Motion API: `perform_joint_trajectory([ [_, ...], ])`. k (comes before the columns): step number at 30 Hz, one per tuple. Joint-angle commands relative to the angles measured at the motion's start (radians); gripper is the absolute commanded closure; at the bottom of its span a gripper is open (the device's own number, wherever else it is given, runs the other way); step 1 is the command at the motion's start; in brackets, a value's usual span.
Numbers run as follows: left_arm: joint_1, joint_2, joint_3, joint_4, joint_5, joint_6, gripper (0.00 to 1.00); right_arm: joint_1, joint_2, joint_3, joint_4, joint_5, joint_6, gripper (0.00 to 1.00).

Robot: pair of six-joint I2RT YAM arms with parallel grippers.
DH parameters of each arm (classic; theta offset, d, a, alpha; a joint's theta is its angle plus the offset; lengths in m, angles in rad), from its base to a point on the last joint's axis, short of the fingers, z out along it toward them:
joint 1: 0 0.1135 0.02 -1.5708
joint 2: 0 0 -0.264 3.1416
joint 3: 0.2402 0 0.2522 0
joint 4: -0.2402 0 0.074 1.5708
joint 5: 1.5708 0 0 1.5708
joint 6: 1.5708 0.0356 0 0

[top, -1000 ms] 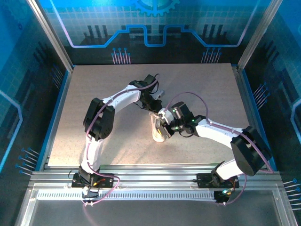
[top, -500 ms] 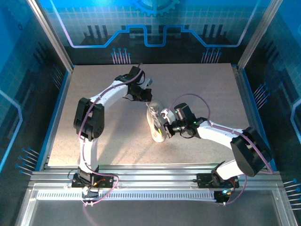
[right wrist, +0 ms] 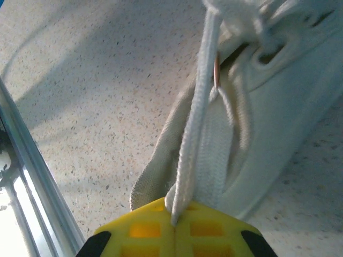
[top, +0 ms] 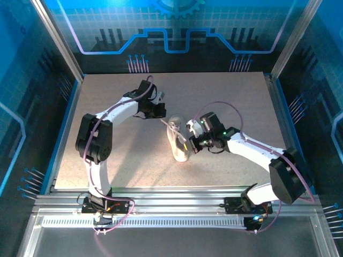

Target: Tie the shoes

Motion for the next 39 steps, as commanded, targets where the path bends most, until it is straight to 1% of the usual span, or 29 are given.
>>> perform_joint_trajectory([
  [1, 0.002, -0.062, -0.054, 0.051, -0.029, -0.031, 1.00, -0.057, -0.022, 0.125, -0.218, 0.006, -0.045, 1.00],
  [5, -0.003, -0.103, -0.127, 0.069, -0.059, -0.041, 1.00, -0.116, 0.014, 0.206, -0.299, -0.001, -0.112, 1.00],
  [10, -0.036, -0.177, -0.196, 0.055, -0.109, -0.032, 1.00, -0.177, 0.115, 0.298, -0.347, 0.047, -0.195, 1.00],
  [15, -0.084, -0.265, -0.246, 0.006, -0.181, -0.007, 1.00, -0.254, 0.225, 0.381, -0.405, 0.093, -0.211, 1.00],
  [18, -0.089, -0.297, -0.294, -0.003, -0.183, -0.026, 1.00, -0.309, 0.281, 0.408, -0.413, 0.104, -0.201, 1.00],
  [23, -0.090, -0.350, -0.405, -0.019, -0.213, -0.066, 1.00, -0.338, 0.328, 0.427, -0.454, 0.144, -0.221, 1.00],
  [26, -0.088, -0.368, -0.482, -0.022, -0.232, -0.092, 1.00, -0.360, 0.327, 0.409, -0.479, 0.194, -0.224, 1.00],
  [31, -0.078, -0.384, -0.576, 0.010, -0.231, -0.140, 1.00, -0.414, 0.262, 0.323, -0.446, 0.205, -0.191, 1.00],
  [39, -0.060, -0.349, -0.539, 0.039, -0.216, -0.124, 1.00, -0.440, 0.187, 0.236, -0.443, 0.212, -0.168, 1.00],
])
